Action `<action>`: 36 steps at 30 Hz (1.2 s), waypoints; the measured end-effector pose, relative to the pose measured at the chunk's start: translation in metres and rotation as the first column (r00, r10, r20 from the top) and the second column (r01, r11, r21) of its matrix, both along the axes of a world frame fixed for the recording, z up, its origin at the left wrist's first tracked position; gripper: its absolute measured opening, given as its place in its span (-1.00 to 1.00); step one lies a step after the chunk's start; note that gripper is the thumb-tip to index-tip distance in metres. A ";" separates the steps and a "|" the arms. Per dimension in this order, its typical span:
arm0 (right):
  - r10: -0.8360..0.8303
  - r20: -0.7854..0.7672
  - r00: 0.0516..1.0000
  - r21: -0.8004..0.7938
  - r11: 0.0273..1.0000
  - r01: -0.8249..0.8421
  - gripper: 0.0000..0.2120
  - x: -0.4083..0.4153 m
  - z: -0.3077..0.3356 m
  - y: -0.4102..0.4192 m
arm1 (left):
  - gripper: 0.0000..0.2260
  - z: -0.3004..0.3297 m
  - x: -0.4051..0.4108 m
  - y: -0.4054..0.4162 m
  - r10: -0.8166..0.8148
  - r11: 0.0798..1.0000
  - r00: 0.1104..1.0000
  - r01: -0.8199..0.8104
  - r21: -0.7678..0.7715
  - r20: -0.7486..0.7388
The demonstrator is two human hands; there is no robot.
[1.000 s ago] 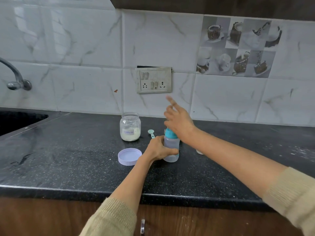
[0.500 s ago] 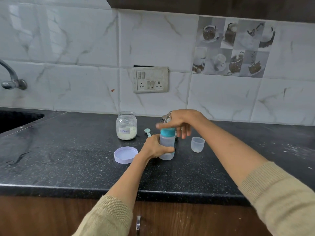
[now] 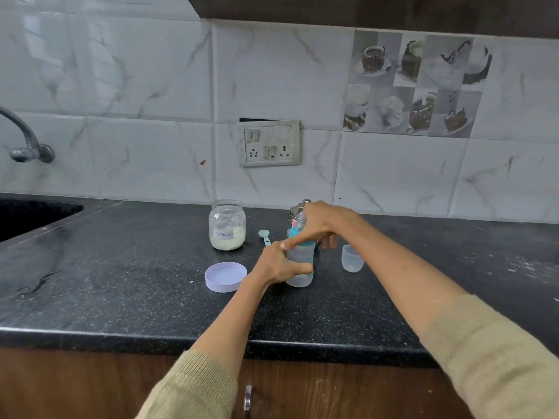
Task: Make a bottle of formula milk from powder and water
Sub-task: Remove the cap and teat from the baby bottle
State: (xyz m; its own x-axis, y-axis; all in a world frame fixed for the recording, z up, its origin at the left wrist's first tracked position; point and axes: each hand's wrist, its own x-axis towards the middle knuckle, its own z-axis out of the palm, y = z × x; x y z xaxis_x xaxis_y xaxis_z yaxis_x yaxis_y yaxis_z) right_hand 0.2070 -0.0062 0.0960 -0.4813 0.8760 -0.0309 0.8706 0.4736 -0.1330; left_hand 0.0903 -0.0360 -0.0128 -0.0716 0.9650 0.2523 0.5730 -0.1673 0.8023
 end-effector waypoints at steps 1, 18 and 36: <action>0.006 -0.048 0.999 0.017 1.000 -0.006 -0.43 0.000 -0.004 0.001 | -0.74 0.000 0.000 0.001 -0.011 1.000 1.000 0.011 0.004 -0.009; 0.229 -0.135 0.964 -0.313 0.913 -0.260 -0.48 0.014 0.013 0.021 | -0.79 0.007 -0.010 0.007 -0.212 0.968 0.975 0.218 -0.124 0.062; -0.010 0.154 0.988 -0.227 0.973 0.046 -0.54 -0.016 0.028 0.001 | -0.68 0.003 -0.008 0.008 -0.207 0.967 0.972 0.221 -0.128 0.112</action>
